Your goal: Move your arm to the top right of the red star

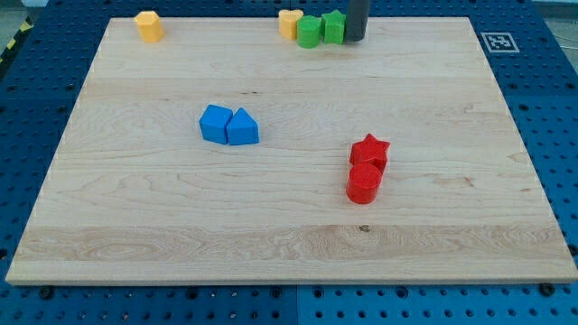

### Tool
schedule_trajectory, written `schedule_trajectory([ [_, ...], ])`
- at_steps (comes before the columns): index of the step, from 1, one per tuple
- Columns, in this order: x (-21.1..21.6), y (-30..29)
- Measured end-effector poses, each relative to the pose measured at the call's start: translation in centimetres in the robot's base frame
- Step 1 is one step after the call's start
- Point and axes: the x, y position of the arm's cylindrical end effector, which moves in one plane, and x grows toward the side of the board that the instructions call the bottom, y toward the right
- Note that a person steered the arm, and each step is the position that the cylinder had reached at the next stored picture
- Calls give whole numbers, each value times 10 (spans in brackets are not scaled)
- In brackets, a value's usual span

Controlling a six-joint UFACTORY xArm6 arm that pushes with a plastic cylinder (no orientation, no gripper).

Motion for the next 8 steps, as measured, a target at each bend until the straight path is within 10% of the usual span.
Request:
schedule_trajectory([
  [8, 164, 61],
])
